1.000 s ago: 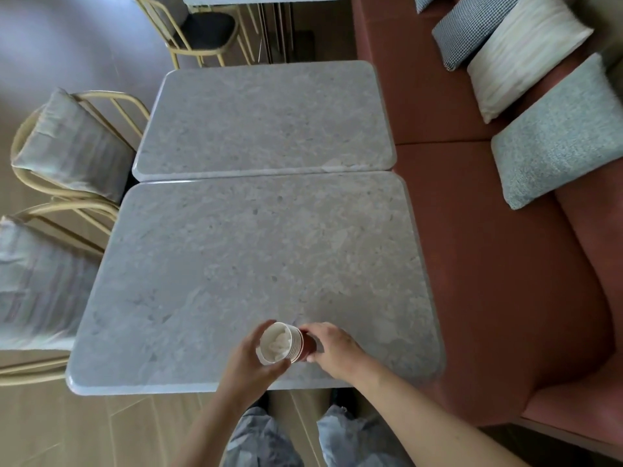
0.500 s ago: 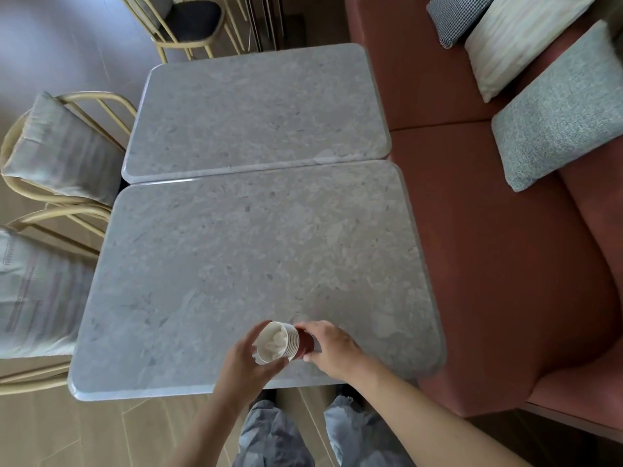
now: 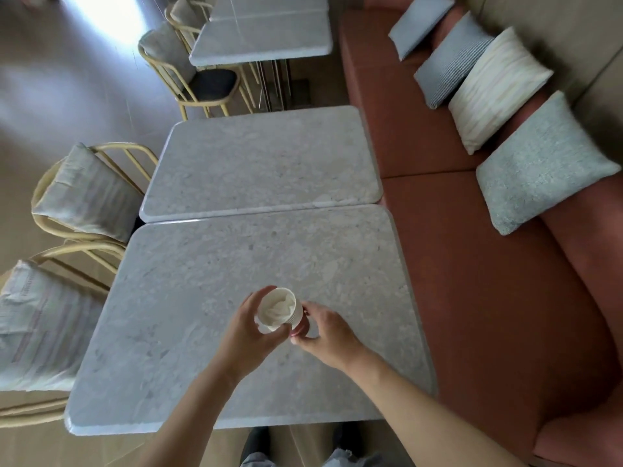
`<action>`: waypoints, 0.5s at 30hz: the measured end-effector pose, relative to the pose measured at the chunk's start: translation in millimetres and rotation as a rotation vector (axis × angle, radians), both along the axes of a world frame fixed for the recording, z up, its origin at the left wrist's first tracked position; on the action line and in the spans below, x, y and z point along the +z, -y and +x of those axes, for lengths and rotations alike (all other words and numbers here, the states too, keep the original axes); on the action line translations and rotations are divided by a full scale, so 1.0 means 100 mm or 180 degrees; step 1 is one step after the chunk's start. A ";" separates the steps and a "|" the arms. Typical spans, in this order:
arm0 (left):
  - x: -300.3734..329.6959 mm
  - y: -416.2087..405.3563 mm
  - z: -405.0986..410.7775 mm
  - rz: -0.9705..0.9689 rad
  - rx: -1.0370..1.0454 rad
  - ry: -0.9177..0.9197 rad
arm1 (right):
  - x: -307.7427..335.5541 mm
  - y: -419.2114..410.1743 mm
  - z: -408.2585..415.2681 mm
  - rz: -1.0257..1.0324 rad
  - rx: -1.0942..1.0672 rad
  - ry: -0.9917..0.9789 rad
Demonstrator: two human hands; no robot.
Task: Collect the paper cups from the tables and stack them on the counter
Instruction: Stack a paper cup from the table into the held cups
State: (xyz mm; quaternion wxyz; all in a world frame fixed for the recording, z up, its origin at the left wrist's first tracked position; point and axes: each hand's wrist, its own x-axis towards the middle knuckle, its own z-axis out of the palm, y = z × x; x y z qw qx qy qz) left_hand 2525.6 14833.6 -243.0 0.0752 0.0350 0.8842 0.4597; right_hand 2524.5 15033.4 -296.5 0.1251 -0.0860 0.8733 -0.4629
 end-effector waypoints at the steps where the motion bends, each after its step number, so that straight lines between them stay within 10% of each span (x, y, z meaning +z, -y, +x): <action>1: 0.17 -0.04 -0.11 0.0044 0.0025 -0.0143 | 0.16 -0.02 -0.10 -0.0033 -0.0060 -0.0101; 15: 2.89 -0.19 -1.05 0.0601 -0.0044 -0.1897 | 2.89 -0.06 -1.18 -0.0642 -0.0201 -0.1524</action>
